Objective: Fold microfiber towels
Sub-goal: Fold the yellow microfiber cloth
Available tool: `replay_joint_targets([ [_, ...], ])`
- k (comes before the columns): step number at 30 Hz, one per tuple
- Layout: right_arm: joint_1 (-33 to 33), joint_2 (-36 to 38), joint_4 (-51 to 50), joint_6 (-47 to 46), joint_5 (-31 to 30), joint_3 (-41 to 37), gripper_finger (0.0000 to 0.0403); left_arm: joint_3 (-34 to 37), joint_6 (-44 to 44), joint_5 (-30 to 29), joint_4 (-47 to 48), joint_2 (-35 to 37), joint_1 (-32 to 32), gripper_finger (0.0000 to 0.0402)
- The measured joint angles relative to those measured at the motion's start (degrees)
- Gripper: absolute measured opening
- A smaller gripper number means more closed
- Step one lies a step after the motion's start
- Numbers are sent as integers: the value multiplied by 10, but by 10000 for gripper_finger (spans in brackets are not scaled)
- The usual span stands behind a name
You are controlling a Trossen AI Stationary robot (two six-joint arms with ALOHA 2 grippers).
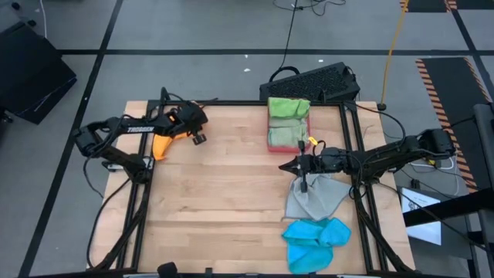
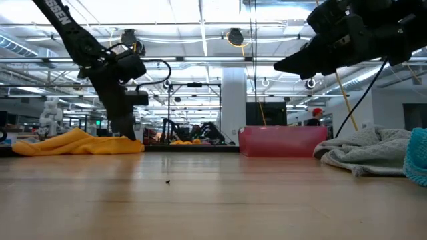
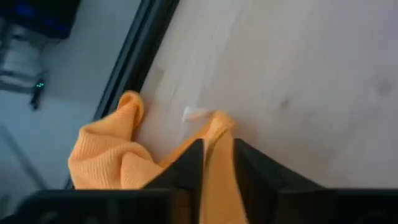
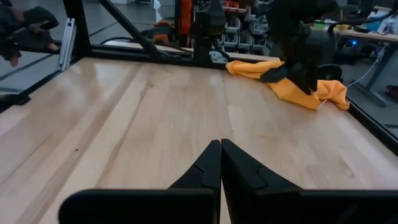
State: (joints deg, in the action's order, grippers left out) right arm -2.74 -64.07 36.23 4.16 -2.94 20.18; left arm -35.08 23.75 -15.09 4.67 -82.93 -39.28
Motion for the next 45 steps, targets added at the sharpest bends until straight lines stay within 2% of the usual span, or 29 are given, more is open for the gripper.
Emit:
replay_joint_targets([
  [5, 0, 0, -1, -5, 0, 0, 0, 1, 0, -44, -13, -23, 1, 161],
  [9, 0, 0, -10, -14, 0, 0, 0, 2, 7, -40, -45, -51, -5, 168],
  [13, 0, 0, -14, -22, 1, 0, 0, 1, 18, -27, -65, -86, -17, 127],
  [17, 0, 0, -26, -38, 1, 0, 0, 1, -19, -9, -59, -86, 3, 37],
  [19, 0, 0, -30, -39, 1, 0, 0, 2, -42, 0, -57, -73, 25, 12],
  [25, 0, 0, -25, -39, 0, 0, 0, 2, -102, -39, -45, -7, 121, 8],
  [30, 0, 0, -11, -45, -6, 0, 0, 1, -189, -45, -26, 55, 208, 11],
  [33, 0, 0, 5, -65, -32, 0, 0, 2, -229, -45, -24, 85, 273, 11],
  [36, -2, -4, 15, -82, -32, 1, 0, 2, -262, -56, -20, 110, 345, 4],
  [40, -11, -24, 17, -118, -32, 1, 11, 2, -313, -131, -16, 133, 449, 11],
  [45, -33, -80, 49, -159, -32, 1, 48, 2, -374, -218, -14, 137, 567, 7],
])
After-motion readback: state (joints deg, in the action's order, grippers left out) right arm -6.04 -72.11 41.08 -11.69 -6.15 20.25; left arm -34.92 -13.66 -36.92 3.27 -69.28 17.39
